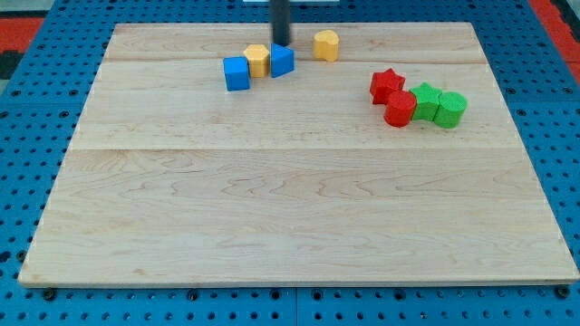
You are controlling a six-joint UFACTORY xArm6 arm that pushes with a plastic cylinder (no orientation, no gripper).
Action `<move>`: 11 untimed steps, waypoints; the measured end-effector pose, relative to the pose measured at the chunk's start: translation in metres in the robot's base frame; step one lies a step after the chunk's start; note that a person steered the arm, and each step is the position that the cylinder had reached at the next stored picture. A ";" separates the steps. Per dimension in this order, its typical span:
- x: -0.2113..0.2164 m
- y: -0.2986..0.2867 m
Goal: Place the yellow heart to the top right of the triangle
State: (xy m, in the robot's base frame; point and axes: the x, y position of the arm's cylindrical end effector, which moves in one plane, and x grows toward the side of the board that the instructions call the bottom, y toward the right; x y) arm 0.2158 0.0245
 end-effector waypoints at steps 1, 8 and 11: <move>-0.001 0.072; 0.058 0.005; 0.084 -0.011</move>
State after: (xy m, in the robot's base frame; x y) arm 0.3000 0.0132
